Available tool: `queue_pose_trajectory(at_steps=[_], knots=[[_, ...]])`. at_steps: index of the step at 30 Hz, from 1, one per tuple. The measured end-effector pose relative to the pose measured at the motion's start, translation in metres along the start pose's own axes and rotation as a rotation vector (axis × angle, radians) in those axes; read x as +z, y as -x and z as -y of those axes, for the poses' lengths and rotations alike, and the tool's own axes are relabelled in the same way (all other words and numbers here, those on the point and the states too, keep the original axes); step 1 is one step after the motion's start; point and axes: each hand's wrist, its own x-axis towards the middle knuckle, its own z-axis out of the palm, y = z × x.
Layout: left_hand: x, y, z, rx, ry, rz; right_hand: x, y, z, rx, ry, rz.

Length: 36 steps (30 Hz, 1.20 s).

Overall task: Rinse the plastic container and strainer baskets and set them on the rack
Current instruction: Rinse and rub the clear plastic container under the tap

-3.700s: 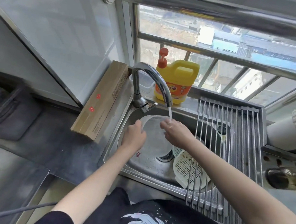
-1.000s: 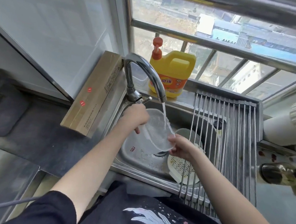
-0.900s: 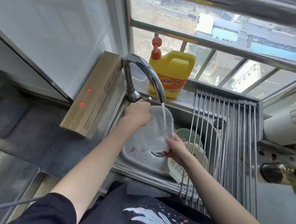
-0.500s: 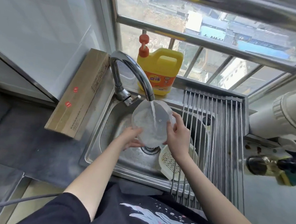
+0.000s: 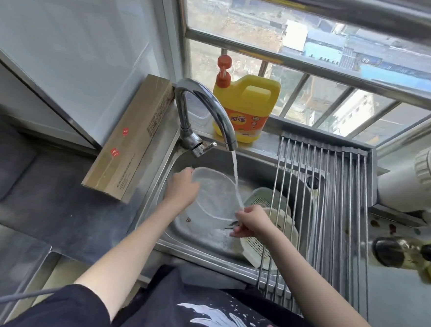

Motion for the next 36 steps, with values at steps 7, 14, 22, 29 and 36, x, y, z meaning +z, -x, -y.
queue_pose_trajectory(at_steps=[7,14,22,29,36], knots=[[-0.029,0.006,0.002,0.205,-0.086,-0.157,0.036,-0.007,0.002,-0.073,-0.082,0.024],[-0.015,0.019,0.037,0.179,0.138,-0.110,0.034,-0.001,-0.016,-0.350,0.006,-0.205],[-0.009,0.034,0.051,0.038,0.215,-0.103,0.033,0.007,-0.024,-0.451,0.098,-0.201],[-0.009,0.037,0.066,-0.312,0.576,0.252,0.040,0.027,-0.008,-0.778,0.393,-0.296],[-0.006,0.024,0.053,-0.344,0.969,0.254,0.032,0.036,-0.015,-0.880,0.420,-0.423]])
